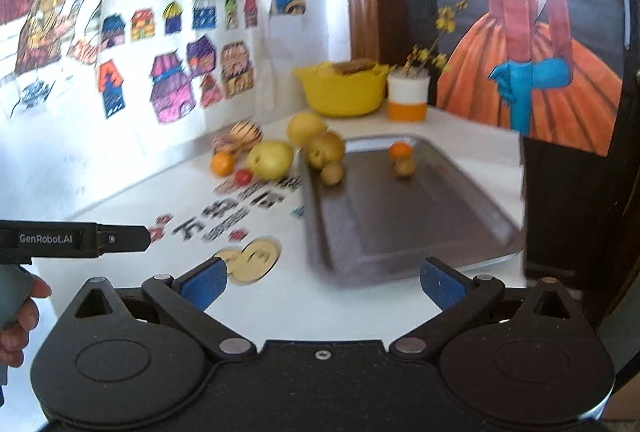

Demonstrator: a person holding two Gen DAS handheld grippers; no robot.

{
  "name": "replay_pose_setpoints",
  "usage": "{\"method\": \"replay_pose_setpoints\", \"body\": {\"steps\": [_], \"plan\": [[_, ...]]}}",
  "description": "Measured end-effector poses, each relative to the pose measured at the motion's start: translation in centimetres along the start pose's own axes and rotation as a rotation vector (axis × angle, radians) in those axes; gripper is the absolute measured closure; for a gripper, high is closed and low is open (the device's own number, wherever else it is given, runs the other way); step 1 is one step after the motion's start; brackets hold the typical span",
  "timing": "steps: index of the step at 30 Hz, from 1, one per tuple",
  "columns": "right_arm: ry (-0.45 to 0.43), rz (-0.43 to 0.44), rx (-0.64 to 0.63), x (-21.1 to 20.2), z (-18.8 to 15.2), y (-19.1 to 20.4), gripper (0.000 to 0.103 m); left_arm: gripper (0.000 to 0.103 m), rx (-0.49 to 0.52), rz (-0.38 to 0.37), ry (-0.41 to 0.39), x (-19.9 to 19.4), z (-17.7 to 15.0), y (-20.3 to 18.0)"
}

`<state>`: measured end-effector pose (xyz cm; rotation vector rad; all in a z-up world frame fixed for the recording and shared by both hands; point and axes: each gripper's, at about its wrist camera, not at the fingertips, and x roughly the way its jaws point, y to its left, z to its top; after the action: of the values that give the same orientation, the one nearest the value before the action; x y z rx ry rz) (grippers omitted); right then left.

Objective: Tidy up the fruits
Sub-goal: 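Withdraw both open tools from the tray toward the remaining fruits, then grasp an orange with the left tool while the right tool grasps a yellow-green pear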

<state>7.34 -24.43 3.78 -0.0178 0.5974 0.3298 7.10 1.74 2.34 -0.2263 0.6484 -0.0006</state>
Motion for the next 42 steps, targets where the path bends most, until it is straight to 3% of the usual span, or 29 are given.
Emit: {"method": "replay_pose_setpoints", "body": {"steps": [8, 21, 31, 42], "plan": [[0.102, 0.038, -0.023, 2.0, -0.7, 2.8, 0.001, 0.0, 0.019, 0.132, 0.054, 0.2, -0.4, 3.0], [0.148, 0.056, -0.08, 4.0, -0.5, 5.5, 0.001, 0.0, -0.012, 0.15, 0.062, 0.9, 0.4, 5.4], [0.131, 0.064, -0.121, 6.0, 1.4, 5.6, 0.001, 0.0, -0.004, 0.141, 0.061, 3.5, 2.9, 4.9], [0.04, 0.018, -0.174, 9.7, 5.0, 4.3, 0.001, 0.0, 0.022, 0.131, 0.023, 8.1, 7.1, 3.2]]}}
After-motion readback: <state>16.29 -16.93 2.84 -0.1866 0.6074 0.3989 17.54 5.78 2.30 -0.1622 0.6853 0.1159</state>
